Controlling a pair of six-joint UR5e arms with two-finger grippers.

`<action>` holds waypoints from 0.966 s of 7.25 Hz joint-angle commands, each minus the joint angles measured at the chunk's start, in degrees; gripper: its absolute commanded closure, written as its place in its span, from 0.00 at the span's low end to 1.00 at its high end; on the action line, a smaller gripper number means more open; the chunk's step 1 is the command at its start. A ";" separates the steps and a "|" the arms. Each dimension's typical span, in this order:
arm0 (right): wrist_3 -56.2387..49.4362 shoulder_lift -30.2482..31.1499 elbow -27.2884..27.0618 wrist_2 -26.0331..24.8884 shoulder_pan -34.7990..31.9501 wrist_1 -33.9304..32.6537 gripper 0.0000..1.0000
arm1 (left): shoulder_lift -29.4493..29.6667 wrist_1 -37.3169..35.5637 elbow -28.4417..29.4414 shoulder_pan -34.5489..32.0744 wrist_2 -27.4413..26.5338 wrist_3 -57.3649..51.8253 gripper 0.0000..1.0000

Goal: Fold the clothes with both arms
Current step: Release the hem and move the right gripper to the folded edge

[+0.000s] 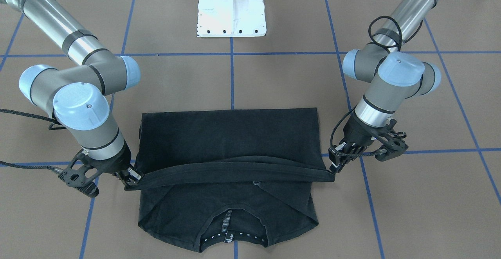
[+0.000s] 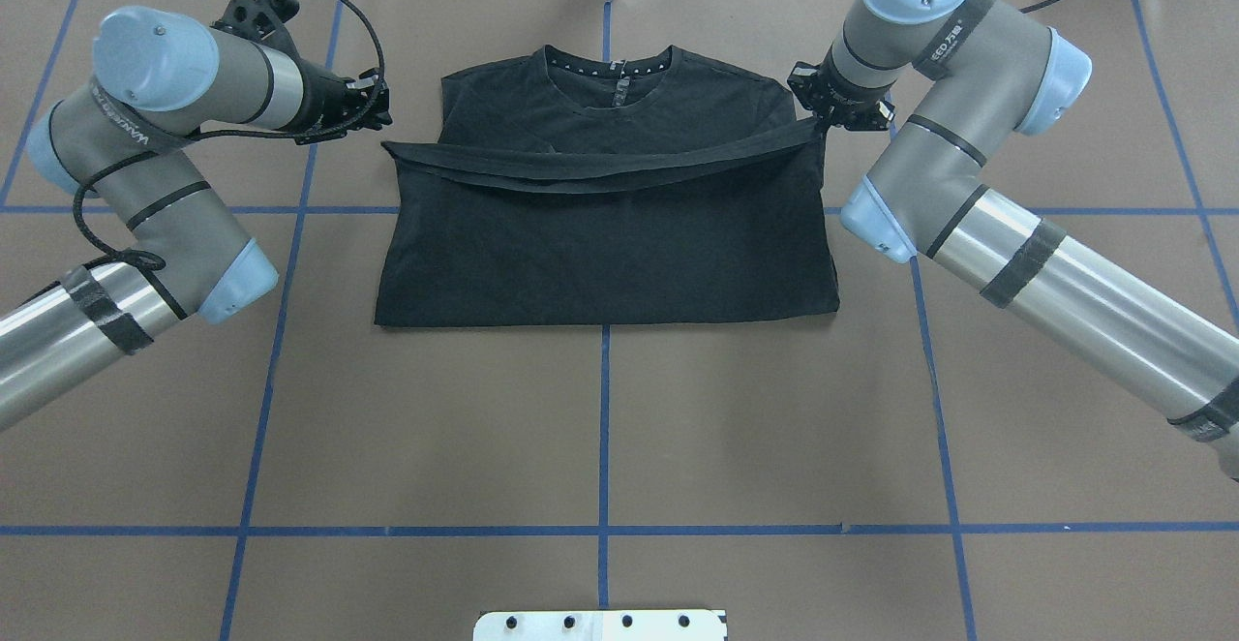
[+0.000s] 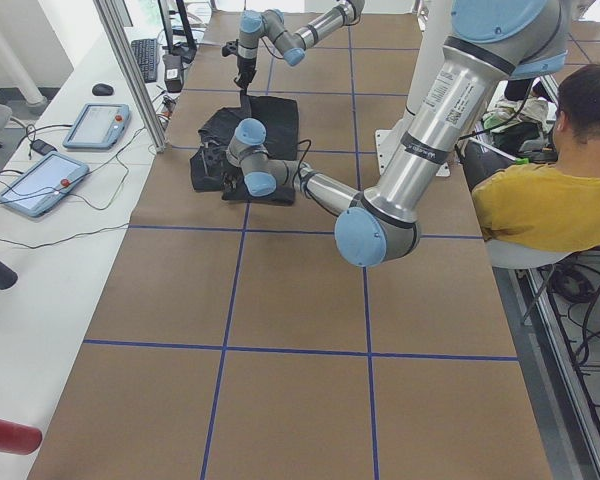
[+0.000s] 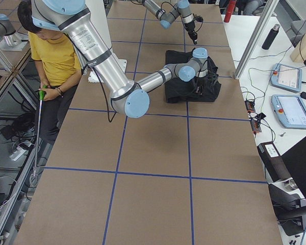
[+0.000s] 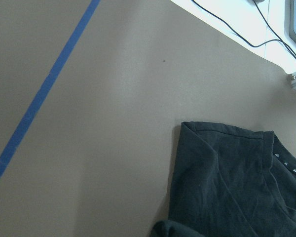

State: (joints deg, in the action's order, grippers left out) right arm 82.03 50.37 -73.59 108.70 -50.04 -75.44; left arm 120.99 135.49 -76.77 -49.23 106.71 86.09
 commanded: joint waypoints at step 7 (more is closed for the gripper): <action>10.24 8.07 -11.11 -0.44 2.40 6.45 0.40 | 1.35 5.75 5.15 -1.05 -1.77 0.39 0.64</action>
State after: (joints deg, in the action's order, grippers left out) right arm 89.78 48.33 -71.53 106.42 -48.90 -69.04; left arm 122.32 141.21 -71.46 -50.21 104.94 86.49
